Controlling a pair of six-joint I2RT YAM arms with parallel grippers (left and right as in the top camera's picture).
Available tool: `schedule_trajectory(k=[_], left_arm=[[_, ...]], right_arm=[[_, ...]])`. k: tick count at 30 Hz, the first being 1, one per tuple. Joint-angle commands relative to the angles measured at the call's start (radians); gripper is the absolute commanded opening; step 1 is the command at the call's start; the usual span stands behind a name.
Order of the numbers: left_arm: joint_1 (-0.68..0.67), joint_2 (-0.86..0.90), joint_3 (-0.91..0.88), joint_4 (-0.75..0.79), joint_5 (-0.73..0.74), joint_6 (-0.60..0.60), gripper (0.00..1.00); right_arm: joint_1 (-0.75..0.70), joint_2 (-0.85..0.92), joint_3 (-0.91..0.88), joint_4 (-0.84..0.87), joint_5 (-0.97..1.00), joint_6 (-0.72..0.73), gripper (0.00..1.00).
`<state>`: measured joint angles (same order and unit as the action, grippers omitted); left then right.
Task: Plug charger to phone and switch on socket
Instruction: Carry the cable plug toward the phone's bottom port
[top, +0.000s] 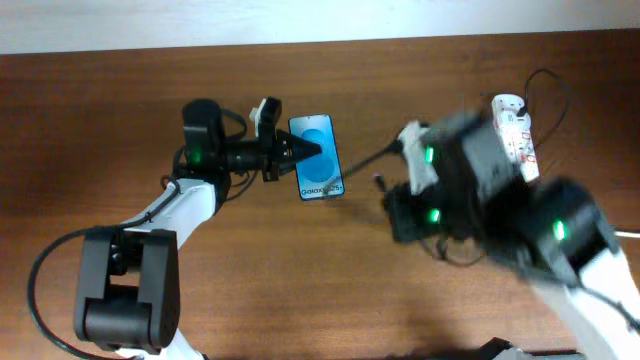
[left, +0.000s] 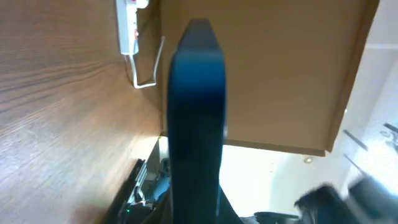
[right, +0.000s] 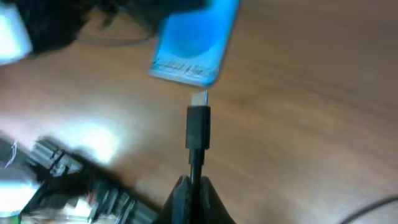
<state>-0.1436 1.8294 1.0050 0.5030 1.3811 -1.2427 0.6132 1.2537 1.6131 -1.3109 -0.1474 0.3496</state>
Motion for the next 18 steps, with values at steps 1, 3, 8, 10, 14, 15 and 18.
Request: schedule_trajectory(k=[1,3,8,10,14,15,18], left_arm=[[0.002,0.006,0.028,0.006,0.037,-0.021,0.0],[0.002,0.006,0.028,0.006,0.036,-0.038,0.0],[0.002,0.006,0.028,0.07,0.002,-0.07,0.0],[0.003,0.006,0.028,0.097,-0.026,-0.071,0.0],[0.003,0.006,0.028,0.095,-0.042,-0.075,0.0],[0.002,0.006,0.028,0.095,-0.041,-0.097,0.0],[0.003,0.006,0.028,0.097,-0.038,-0.148,0.0]], right_arm=[[0.132,-0.057,-0.194,0.127,0.104,0.144,0.04],[0.194,-0.063,-0.357,0.312,0.119,0.21,0.04],[0.224,-0.036,-0.483,0.528,0.224,0.396,0.04],[0.224,-0.035,-0.483,0.555,0.281,0.453,0.04],[0.224,-0.034,-0.483,0.616,0.279,0.454,0.04],[0.224,-0.029,-0.484,0.616,0.278,0.454,0.04],[0.224,-0.015,-0.484,0.628,0.187,0.5,0.04]])
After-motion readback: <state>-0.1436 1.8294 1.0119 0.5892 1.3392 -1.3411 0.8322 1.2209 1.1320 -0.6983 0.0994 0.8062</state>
